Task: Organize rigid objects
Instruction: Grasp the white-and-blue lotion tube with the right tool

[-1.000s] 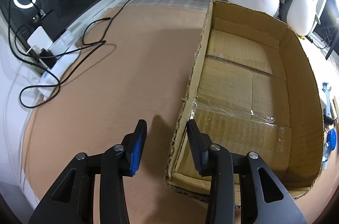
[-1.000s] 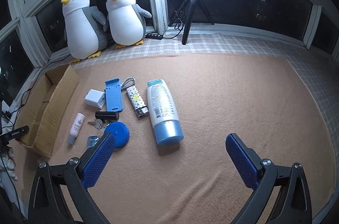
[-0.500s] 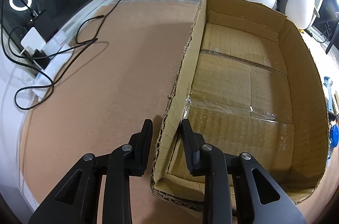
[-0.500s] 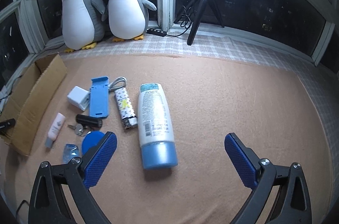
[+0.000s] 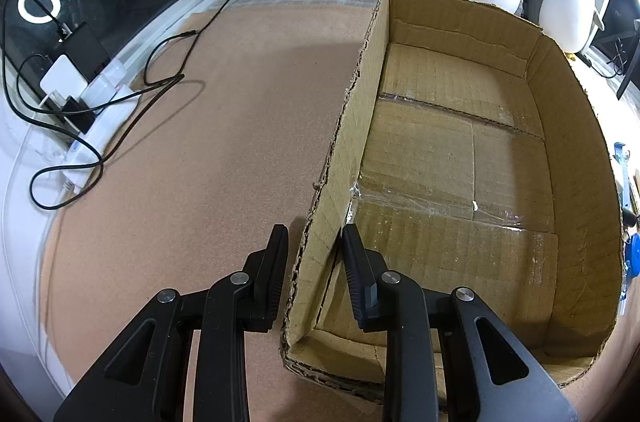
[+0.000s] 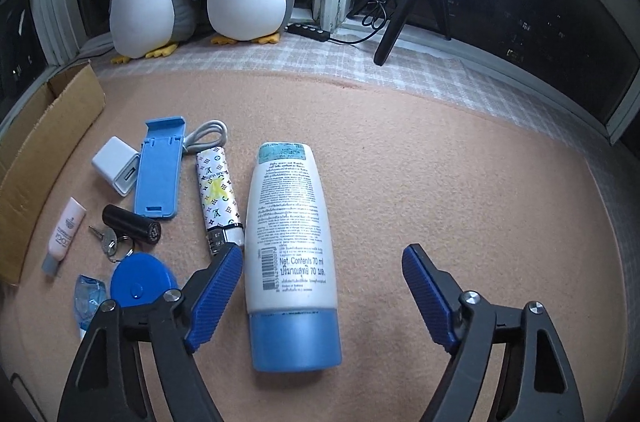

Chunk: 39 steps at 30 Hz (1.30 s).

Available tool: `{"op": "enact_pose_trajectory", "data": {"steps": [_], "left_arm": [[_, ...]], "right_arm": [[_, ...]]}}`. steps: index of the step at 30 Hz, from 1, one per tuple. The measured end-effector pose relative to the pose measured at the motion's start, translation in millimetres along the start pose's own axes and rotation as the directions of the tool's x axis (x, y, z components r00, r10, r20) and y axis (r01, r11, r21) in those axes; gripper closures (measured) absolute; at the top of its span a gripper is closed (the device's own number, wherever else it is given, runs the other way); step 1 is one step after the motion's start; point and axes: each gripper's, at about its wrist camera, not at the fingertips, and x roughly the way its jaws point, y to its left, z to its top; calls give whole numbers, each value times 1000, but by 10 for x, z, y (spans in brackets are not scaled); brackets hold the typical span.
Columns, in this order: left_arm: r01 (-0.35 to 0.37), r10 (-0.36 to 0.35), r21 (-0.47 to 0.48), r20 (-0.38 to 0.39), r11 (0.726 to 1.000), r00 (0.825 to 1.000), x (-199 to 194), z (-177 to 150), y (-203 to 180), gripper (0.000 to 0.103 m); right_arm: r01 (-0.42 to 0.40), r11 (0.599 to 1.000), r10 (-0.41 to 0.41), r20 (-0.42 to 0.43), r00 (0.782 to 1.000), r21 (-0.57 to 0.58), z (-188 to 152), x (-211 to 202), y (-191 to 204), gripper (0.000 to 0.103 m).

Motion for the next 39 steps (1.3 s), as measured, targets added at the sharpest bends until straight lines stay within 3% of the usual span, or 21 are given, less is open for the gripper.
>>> {"op": "enact_pose_trajectory", "data": {"steps": [4, 8, 11, 13, 27, 39], "left_arm": [[0, 0, -1, 0, 1000, 1000, 0, -2, -2, 77], [2, -2, -5, 1, 1000, 1000, 0, 1, -1, 77], [2, -2, -5, 1, 1000, 1000, -1, 2, -3, 77], [0, 0, -6, 1, 1000, 1000, -2, 2, -8, 77], [-9, 9, -3, 3, 1000, 1000, -13, 6, -10, 77], [-2, 2, -9, 3, 1000, 1000, -5, 3, -2, 77]], "right_arm": [[-9, 1000, 9, -3, 1000, -18, 6, 34, 36, 30], [-14, 999, 13, -24, 1000, -40, -8, 92, 82, 48], [-26, 999, 24, -37, 999, -37, -26, 119, 81, 52], [-31, 999, 30, -38, 999, -37, -29, 123, 74, 59], [-36, 999, 35, -11, 999, -28, -61, 94, 75, 59], [-40, 998, 43, 47, 998, -53, 123, -293, 187, 60]]}}
